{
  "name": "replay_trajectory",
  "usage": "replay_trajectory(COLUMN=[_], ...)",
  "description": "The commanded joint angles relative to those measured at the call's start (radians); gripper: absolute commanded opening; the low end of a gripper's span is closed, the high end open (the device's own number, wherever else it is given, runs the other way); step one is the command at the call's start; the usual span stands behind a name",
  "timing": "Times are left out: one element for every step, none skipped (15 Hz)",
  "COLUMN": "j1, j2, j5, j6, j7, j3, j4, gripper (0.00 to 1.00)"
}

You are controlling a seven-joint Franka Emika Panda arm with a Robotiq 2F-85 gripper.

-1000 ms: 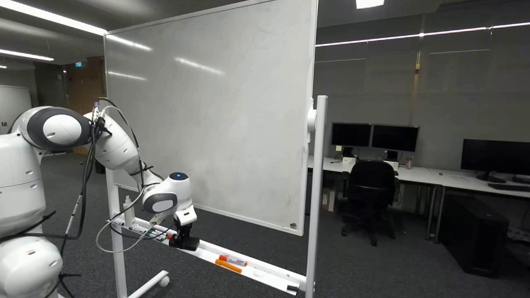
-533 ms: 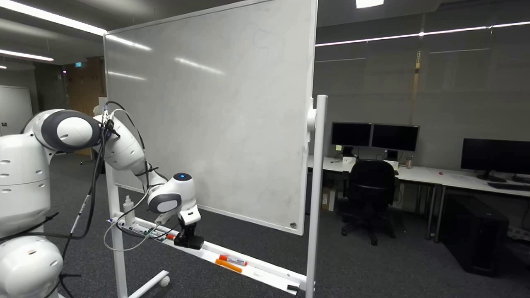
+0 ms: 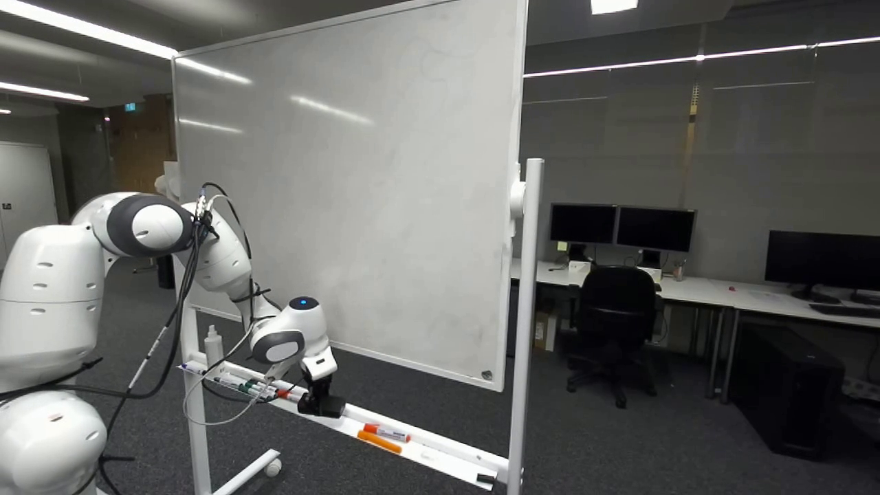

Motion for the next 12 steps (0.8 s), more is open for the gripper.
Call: replay_trajectory(j1=[-0.008,-0.016,-0.032,-0.043,-0.052,-0.061,-0.063,-0.063,-0.059,-0.057,-0.055,-0.055], j2=[0.043,0.047,0.052,0.055,0.058,0.062,0.065,0.071,0.077,0.083,0.088,0.089], j5=[0.056,0.083,0.124,0.16,0.196,0.229,0.249,0.261,0.261,0.258,0.25,0.248], j6=[0.049,0.05,0.034,0.022,0.019,0.016,0.021,0.028,0.035,0.036,0.042,0.043], j7=[-0.005,-0.011,-0.026,-0.037,-0.045,-0.05,-0.053,-0.053,-0.044,-0.037,-0.029,-0.026], j3=[0.029,0.042,0.061,0.074,0.087,0.1,0.105,0.107,0.102,0.097,0.09,0.088], j4=[0.027,0.031,0.043,0.052,0.061,0.073,0.079,0.084,0.088,0.09,0.091,0.09], gripper=[0.3,0.3,0.3,0.3,0.3,0.3,0.3,0.3,0.3,0.3,0.3,0.3])
